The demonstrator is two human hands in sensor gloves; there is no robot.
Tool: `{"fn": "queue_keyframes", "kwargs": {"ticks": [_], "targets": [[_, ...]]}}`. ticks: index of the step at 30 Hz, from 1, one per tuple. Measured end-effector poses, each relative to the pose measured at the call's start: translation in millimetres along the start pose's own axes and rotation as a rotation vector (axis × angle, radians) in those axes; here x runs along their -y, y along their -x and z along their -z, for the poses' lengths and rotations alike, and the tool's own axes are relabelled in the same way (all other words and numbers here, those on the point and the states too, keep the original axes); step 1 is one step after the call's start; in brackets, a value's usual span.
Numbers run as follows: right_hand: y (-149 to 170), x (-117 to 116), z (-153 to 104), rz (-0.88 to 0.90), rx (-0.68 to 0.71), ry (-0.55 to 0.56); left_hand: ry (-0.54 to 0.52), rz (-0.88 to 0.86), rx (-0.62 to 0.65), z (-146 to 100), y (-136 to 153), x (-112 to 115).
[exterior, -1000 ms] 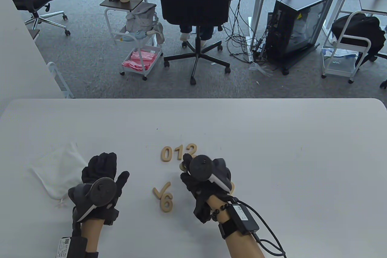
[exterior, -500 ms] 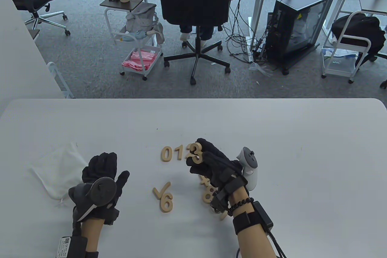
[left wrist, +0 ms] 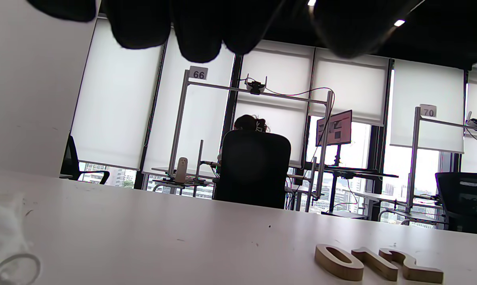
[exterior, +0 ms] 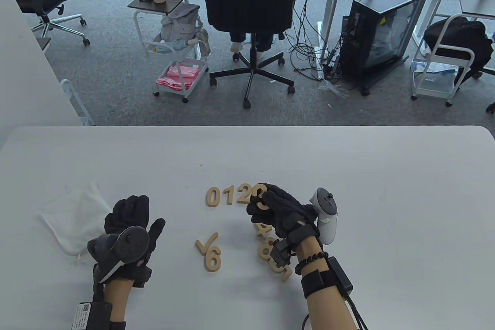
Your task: Empty bag and arrange number blocks in order
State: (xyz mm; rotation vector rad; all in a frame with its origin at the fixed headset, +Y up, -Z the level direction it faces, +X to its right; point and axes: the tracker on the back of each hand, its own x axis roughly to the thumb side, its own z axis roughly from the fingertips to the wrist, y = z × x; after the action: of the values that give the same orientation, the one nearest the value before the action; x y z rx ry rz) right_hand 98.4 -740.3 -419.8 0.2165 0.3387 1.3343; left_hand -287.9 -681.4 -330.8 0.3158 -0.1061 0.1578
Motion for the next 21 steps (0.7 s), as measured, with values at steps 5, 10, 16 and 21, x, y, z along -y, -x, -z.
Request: {"fn": "queue_keyframes", "kwargs": {"ticks": [5, 10, 16, 21], "targets": [[-13.4, 1.5, 3.3, -0.157, -0.012, 0.079, -0.004, -0.002, -0.009, 0.4, 2.0, -0.4], [-37.2, 6.7, 14.0, -0.433, -0.018, 0.161, 0.001, 0.006, -0.016, 0.5, 2.6, 0.6], [-62.4, 19.9, 36.4, -0.720, -0.136, 0.318, 0.007, 0.007, -0.022, 0.6, 3.1, 0.1], [-55.3, 23.9, 54.9, -0.975, -0.260, 0.461, 0.003, 0.005, -0.015, 0.6, 1.3, -1.2]]}}
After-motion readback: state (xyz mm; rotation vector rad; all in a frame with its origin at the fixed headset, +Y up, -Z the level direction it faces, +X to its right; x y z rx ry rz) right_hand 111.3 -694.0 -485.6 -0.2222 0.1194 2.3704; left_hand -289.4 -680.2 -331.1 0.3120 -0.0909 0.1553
